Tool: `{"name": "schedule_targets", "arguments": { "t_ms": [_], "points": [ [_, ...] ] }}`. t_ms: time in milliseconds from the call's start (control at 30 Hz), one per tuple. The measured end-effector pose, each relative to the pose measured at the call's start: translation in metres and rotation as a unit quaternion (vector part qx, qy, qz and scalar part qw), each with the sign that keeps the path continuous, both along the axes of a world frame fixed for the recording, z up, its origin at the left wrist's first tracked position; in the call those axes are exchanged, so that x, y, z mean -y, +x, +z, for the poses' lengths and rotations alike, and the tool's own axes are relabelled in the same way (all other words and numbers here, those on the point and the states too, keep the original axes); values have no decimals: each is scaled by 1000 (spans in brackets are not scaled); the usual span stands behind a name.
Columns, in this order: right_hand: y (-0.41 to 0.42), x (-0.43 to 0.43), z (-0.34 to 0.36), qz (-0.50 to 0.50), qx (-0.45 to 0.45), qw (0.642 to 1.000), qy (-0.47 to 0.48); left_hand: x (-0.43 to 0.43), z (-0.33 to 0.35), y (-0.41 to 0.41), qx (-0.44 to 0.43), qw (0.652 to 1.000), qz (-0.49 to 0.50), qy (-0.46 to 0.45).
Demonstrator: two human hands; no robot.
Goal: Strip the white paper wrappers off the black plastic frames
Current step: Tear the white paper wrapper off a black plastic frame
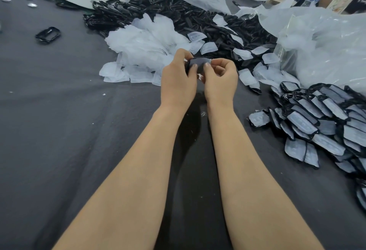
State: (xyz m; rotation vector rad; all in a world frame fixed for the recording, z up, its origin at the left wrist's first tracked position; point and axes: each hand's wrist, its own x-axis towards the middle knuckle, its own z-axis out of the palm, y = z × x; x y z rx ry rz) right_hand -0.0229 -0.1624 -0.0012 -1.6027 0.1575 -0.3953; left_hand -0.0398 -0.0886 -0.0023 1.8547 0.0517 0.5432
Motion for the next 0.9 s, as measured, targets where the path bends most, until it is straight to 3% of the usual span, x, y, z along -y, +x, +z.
{"name": "schedule_targets", "arguments": {
  "t_ms": [267,433,900],
  "points": [
    [-2,0,0,-12,31,999,-31,-1,-1,3,-19,999,-3,-40],
    [0,0,0,9,17,1000,-2,-3,-1,3,-33,996,-12,-86],
    [5,11,-1,39,1,999,9,-3,-2,4,-33,995,-40,-83]
  ]
}}
